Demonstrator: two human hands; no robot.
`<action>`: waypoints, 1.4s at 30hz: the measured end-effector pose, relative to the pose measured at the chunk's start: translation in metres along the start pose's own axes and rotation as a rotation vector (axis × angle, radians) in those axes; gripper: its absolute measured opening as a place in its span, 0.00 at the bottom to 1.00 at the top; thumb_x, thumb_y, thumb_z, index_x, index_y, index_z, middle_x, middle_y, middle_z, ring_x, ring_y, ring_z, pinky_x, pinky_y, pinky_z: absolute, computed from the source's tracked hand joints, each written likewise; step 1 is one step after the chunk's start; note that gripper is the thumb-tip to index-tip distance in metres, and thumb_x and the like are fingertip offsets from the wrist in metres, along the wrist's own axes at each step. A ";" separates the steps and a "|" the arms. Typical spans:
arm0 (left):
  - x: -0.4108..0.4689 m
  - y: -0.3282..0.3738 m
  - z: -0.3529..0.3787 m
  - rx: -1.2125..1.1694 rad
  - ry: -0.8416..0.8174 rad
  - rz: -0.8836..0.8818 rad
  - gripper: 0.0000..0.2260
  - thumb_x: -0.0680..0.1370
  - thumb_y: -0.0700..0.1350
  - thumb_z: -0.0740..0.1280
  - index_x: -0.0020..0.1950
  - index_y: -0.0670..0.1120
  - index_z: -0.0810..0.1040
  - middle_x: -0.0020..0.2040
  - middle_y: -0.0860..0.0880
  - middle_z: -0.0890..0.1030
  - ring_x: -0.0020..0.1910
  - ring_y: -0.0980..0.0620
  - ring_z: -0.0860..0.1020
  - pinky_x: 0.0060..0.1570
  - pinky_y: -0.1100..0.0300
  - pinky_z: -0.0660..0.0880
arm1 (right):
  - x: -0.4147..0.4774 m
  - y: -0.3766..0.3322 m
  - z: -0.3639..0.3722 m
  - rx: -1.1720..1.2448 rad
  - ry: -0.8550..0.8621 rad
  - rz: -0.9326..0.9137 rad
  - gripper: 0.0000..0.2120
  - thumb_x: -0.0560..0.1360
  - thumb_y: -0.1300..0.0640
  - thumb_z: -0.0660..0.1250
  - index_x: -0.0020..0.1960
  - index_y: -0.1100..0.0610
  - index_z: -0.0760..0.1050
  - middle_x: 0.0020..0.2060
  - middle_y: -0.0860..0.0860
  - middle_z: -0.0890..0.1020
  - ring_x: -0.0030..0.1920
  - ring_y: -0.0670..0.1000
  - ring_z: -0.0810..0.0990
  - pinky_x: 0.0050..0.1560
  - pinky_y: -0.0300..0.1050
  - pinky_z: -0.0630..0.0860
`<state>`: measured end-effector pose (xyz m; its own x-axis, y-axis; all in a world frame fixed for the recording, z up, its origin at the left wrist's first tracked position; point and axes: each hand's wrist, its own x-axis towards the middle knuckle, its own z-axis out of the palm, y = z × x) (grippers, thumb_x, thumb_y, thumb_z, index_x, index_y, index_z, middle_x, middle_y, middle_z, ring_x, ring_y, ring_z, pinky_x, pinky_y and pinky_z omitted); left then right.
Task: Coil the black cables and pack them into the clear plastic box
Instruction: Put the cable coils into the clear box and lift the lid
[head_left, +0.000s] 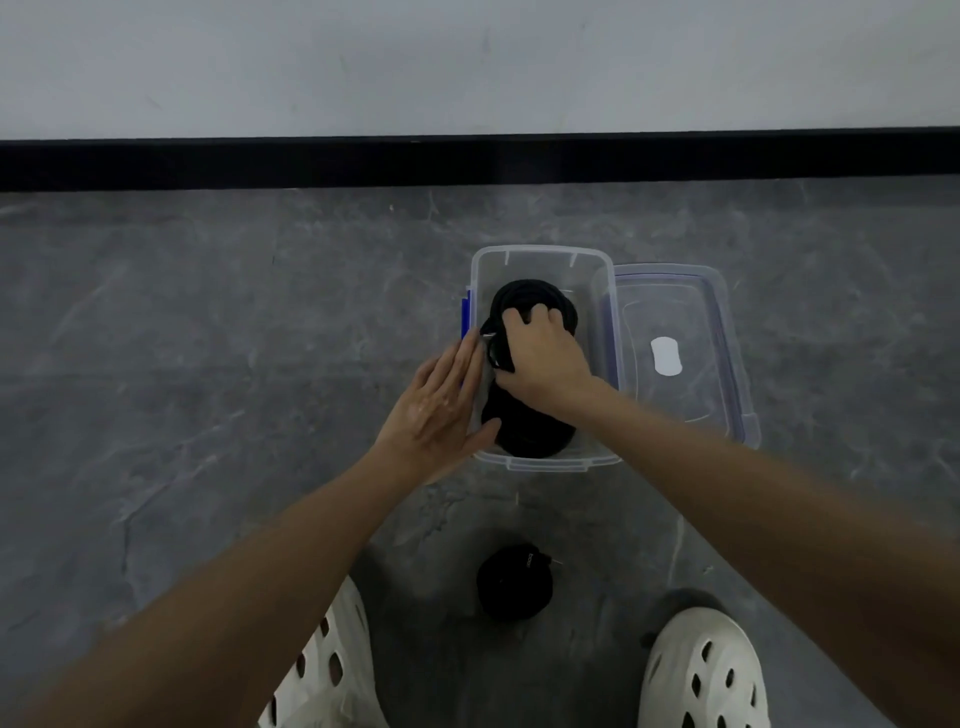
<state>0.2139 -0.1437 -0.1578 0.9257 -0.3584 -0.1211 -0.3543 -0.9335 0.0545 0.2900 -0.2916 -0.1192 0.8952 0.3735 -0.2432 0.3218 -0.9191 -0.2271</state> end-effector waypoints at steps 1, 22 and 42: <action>0.000 -0.001 0.000 0.005 0.000 0.004 0.38 0.79 0.64 0.45 0.78 0.37 0.50 0.79 0.39 0.52 0.78 0.44 0.55 0.75 0.51 0.57 | 0.002 -0.002 0.005 0.011 0.019 -0.006 0.25 0.73 0.53 0.69 0.64 0.60 0.64 0.58 0.61 0.70 0.58 0.60 0.70 0.53 0.51 0.73; 0.000 0.003 -0.002 -0.012 -0.002 -0.006 0.38 0.79 0.63 0.45 0.77 0.35 0.53 0.79 0.38 0.53 0.77 0.43 0.56 0.74 0.50 0.59 | -0.086 0.025 -0.008 -0.065 0.008 -0.464 0.18 0.73 0.57 0.69 0.61 0.61 0.72 0.55 0.59 0.75 0.52 0.57 0.76 0.48 0.54 0.78; 0.001 0.003 0.000 -0.022 0.005 0.000 0.36 0.78 0.60 0.48 0.77 0.34 0.54 0.78 0.37 0.54 0.75 0.42 0.61 0.72 0.50 0.63 | -0.144 0.007 0.078 -0.395 -0.597 -0.859 0.44 0.71 0.39 0.69 0.77 0.51 0.48 0.73 0.64 0.56 0.69 0.66 0.61 0.67 0.62 0.64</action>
<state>0.2135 -0.1465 -0.1582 0.9262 -0.3586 -0.1165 -0.3516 -0.9330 0.0766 0.1393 -0.3420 -0.1598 0.0705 0.8062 -0.5874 0.9326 -0.2622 -0.2479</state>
